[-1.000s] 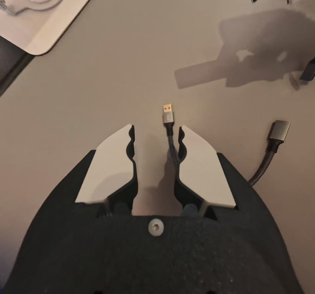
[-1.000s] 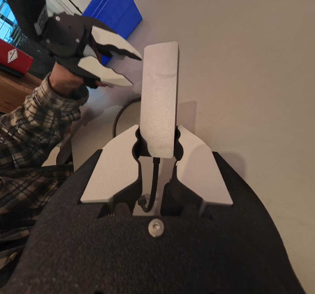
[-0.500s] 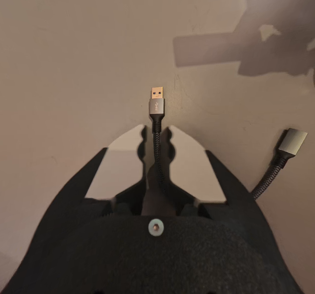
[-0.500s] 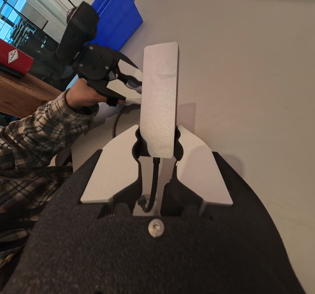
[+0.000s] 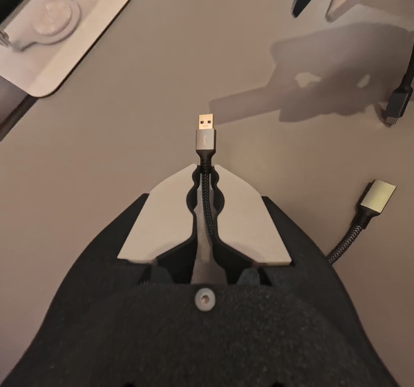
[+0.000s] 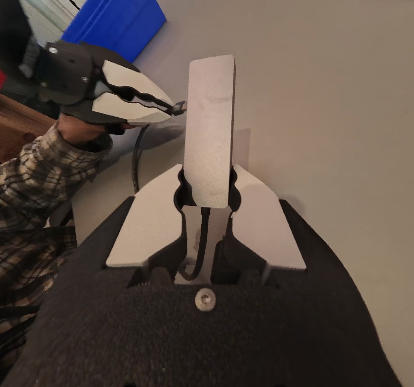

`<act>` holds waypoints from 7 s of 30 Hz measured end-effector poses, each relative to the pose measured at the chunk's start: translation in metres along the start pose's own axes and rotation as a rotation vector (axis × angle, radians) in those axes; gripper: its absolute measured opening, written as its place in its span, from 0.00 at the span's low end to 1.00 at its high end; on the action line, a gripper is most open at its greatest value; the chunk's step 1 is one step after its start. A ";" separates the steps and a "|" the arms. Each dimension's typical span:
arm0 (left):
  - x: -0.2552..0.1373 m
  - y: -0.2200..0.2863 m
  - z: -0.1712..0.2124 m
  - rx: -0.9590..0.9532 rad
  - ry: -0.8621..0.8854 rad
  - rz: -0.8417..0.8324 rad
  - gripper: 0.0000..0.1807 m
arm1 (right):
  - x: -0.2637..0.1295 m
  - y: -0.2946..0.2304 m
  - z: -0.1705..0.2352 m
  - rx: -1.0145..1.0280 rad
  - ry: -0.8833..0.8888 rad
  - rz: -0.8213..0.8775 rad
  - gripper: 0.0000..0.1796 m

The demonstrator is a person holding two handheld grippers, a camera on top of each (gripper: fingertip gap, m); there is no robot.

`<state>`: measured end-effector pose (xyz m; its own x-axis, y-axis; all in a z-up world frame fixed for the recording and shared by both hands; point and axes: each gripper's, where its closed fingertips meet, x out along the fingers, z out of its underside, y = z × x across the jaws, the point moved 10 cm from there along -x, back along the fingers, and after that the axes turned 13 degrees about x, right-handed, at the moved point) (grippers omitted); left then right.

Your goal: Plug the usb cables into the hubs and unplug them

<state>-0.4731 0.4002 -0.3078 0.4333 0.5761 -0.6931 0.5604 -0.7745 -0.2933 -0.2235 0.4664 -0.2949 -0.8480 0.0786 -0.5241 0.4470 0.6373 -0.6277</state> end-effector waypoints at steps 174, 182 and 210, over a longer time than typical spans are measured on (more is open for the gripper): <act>-0.015 0.020 -0.032 0.290 0.316 -0.076 0.05 | 0.055 -0.007 -0.016 0.376 -0.361 -0.696 0.06; -0.014 0.024 -0.033 0.480 0.184 -0.112 0.04 | 0.065 -0.017 -0.012 0.309 -0.458 -0.631 0.06; -0.012 0.024 -0.026 0.482 0.242 -0.002 0.04 | 0.051 0.004 -0.008 0.413 -0.127 -0.678 0.06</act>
<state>-0.4462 0.3816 -0.2896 0.6143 0.5777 -0.5375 0.1988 -0.7725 -0.6031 -0.2674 0.4790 -0.3196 -0.9449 -0.3274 0.0011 -0.0630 0.1785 -0.9819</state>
